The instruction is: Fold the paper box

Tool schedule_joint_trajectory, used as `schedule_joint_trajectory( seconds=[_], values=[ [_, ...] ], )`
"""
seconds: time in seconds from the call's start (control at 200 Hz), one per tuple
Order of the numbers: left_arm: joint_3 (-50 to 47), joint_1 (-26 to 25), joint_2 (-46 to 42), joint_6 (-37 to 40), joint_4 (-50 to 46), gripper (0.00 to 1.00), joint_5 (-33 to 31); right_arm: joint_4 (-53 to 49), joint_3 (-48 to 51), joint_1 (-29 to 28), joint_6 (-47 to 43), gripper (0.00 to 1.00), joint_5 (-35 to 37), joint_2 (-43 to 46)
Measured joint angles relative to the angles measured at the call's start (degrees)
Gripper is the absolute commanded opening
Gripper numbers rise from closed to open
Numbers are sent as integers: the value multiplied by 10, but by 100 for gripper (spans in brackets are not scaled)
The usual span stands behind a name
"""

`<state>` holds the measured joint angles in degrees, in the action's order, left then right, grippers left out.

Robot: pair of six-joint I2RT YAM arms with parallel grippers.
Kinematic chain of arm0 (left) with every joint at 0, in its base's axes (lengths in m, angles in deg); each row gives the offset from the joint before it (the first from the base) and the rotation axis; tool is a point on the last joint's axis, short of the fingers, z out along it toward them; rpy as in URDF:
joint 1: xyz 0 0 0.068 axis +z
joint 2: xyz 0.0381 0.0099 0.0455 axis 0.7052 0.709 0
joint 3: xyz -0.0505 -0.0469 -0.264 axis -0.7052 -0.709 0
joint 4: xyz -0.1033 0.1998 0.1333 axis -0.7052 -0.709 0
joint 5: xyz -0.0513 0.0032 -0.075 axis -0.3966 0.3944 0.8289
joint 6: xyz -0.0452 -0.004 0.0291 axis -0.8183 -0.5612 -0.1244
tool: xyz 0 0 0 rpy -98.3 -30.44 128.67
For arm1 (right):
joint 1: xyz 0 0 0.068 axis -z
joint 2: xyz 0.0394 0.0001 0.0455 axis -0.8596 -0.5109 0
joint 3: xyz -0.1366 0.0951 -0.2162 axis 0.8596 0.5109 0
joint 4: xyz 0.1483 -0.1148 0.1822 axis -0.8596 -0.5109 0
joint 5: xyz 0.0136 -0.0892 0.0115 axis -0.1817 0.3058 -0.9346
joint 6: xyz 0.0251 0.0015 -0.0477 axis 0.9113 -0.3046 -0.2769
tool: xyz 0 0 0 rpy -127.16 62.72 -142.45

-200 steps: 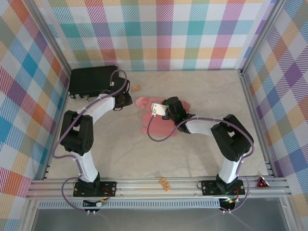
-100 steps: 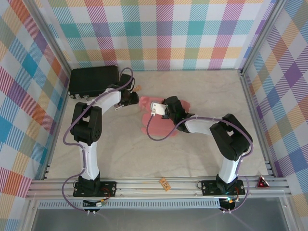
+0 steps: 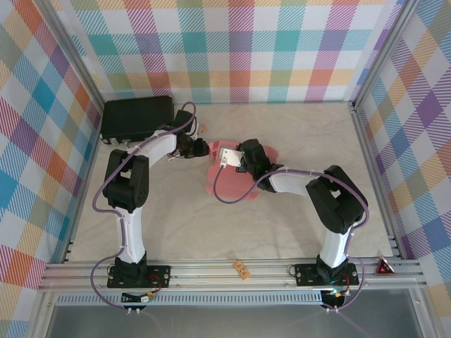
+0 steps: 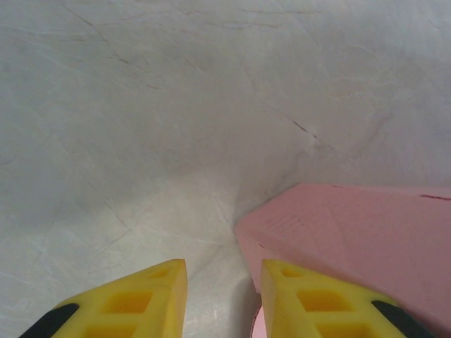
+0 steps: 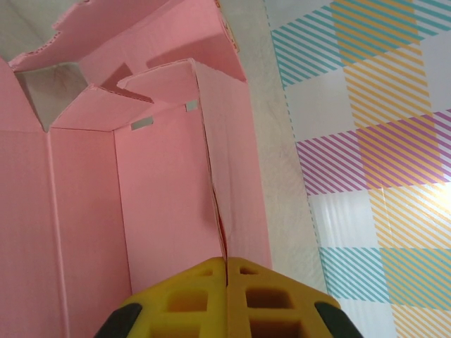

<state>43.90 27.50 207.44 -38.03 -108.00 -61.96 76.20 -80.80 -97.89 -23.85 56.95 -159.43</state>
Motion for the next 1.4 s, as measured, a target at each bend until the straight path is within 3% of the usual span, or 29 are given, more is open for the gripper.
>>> schedule_joint_trajectory(
  seconds=[0.395,0.83,1.4],
  values=[
    [-21,0,-2,19,30,32,48,-5,-3,0,0,0,14,-1],
    [-47,-2,-36,10,40,35,-2,-20,-30,1,0,0,7,-14],
    [-47,-1,-36,12,55,35,57,-74,-74,14,-1,0,-12,-29]
  ],
)
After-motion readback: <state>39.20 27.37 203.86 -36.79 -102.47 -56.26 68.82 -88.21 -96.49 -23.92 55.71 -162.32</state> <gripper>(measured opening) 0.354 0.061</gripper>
